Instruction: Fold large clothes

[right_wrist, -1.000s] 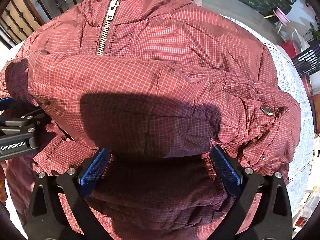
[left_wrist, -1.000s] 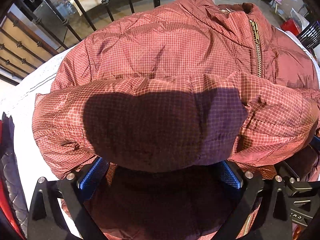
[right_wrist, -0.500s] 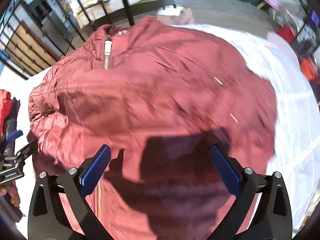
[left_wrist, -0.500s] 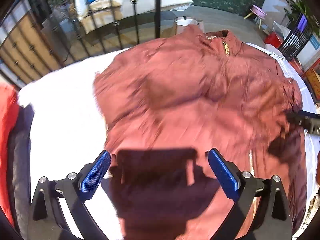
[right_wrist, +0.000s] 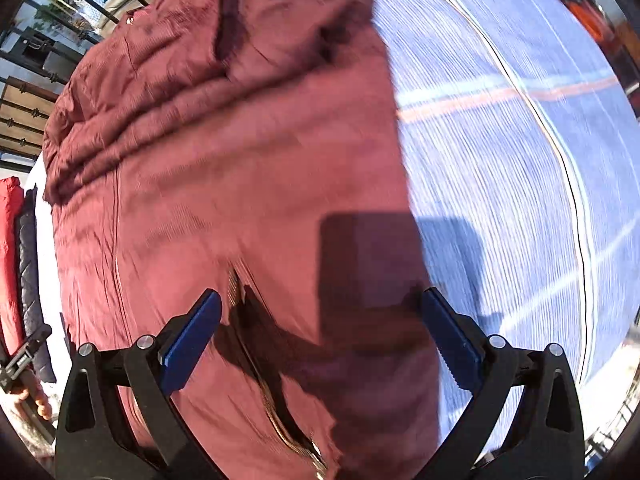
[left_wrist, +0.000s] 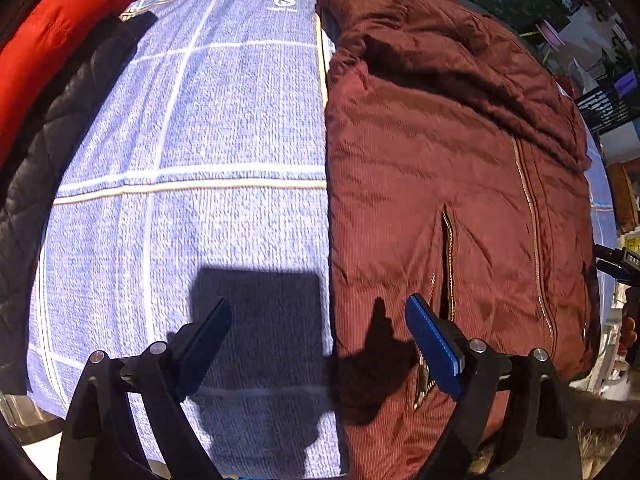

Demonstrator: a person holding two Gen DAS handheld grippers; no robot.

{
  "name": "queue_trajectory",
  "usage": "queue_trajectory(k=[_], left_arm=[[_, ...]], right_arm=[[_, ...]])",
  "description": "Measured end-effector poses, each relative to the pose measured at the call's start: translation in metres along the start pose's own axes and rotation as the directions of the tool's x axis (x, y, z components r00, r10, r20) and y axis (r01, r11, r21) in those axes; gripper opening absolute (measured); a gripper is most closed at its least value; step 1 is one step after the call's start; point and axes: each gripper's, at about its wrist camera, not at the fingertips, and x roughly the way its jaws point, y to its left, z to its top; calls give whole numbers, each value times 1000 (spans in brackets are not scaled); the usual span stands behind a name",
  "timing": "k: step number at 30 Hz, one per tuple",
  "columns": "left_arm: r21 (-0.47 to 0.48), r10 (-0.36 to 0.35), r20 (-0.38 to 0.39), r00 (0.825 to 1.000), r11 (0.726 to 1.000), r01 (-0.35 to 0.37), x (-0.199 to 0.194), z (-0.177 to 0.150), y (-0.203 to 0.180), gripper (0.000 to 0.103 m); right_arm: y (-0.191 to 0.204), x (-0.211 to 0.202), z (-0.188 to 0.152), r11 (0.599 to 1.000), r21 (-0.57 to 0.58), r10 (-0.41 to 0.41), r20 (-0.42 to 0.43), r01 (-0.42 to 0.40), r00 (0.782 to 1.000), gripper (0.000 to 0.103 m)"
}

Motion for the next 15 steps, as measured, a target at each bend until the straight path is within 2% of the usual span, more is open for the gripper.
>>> queue_trajectory(k=[5, 7, 11, 15], left_arm=[[18, -78, -59, 995, 997, 79, 8, -33, -9, 84], [29, -97, -81, 992, 995, 100, 15, -39, -13, 84], [55, -120, -129, 984, 990, 128, 29, -65, -17, 84], [-6, -174, -151, 973, 985, 175, 38, -85, -10, 84]], right_arm=[[-34, 0, -40, 999, 25, 46, -33, -45, 998, 98], [-52, 1, -59, 995, 57, 84, -49, -81, 995, 98], [-64, 1, -88, 979, 123, 177, -97, -164, 979, 98], [-66, 6, -116, 976, 117, 198, -112, -185, 974, 98]])
